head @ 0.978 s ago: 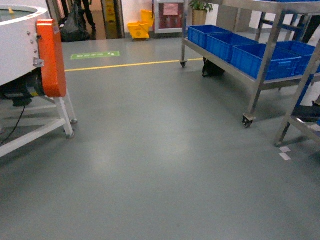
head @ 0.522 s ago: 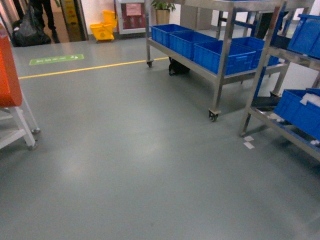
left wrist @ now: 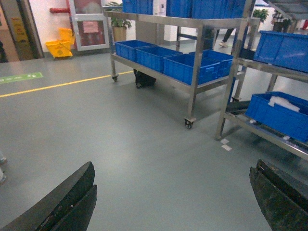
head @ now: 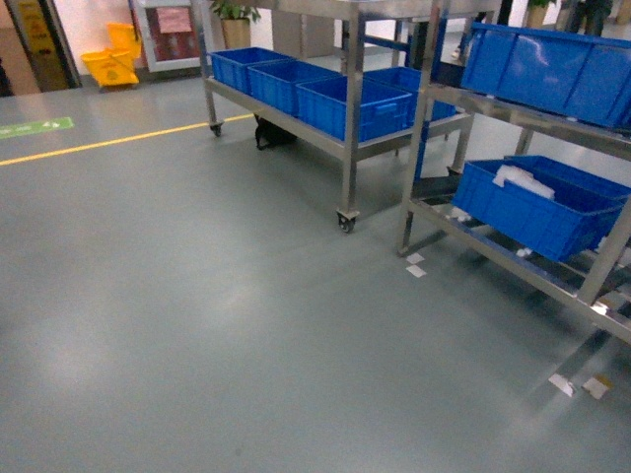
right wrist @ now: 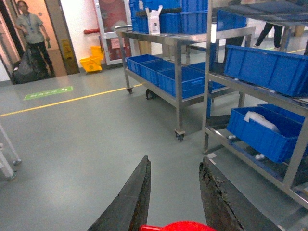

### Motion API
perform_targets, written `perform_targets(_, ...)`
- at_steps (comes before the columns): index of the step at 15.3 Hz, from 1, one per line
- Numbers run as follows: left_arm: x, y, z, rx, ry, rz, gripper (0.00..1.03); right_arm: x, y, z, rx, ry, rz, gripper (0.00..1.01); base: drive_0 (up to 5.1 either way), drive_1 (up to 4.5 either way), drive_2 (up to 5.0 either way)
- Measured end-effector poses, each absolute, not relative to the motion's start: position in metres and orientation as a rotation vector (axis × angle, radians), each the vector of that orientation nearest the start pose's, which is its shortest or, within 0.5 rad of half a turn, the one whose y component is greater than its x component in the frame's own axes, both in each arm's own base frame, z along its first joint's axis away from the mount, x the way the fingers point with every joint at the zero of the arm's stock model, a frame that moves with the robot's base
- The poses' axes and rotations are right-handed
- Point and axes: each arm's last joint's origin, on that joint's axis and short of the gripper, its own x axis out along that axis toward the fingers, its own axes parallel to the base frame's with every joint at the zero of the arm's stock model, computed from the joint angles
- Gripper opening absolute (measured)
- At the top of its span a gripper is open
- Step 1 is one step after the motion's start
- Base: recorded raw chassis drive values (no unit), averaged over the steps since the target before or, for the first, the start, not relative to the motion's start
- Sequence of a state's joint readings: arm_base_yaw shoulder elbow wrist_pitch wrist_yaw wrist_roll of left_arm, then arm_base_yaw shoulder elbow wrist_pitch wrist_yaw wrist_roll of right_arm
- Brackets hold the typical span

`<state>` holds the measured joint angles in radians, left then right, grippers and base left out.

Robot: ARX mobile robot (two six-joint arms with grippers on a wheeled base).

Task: Pick red block from blue box to shelf

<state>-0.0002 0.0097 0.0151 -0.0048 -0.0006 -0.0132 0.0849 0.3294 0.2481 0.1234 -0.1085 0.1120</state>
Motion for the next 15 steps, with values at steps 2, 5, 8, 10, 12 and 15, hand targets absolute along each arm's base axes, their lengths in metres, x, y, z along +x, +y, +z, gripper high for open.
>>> perform_targets(2, 0.0974, 0.0000, 0.1674, -0.013, 0.000, 0.000, 0.98, 0.1150, 0.0129, 0.2328, 0.111, -0.031, 0.196, 0.26, -0.1, 2.55, -2.7)
perform_targets(5, 0.0974, 0.0000, 0.1674, -0.013, 0.000, 0.000, 0.98, 0.1150, 0.0129, 0.2328, 0.111, -0.031, 0.196, 0.26, -0.1, 2.55, -2.7)
perform_targets(8, 0.0974, 0.0000, 0.1674, -0.013, 0.000, 0.000, 0.98, 0.1151, 0.0129, 0.2328, 0.111, -0.030, 0.195, 0.26, -0.6, 1.17, -2.3)
perform_targets(10, 0.0974, 0.0000, 0.1674, -0.013, 0.000, 0.000, 0.98, 0.1151, 0.0129, 0.2327, 0.111, -0.030, 0.195, 0.26, -1.6, -1.59, -1.6)
perform_targets(12, 0.0974, 0.0000, 0.1674, -0.013, -0.001, 0.000, 0.98, 0.1150, 0.0129, 0.2328, 0.111, -0.031, 0.196, 0.26, -1.6, -1.59, -1.6)
perform_targets(15, 0.0974, 0.0000, 0.1675, -0.014, -0.001, 0.000, 0.98, 0.1150, 0.0129, 0.2328, 0.111, -0.031, 0.196, 0.26, -1.6, -1.59, -1.6)
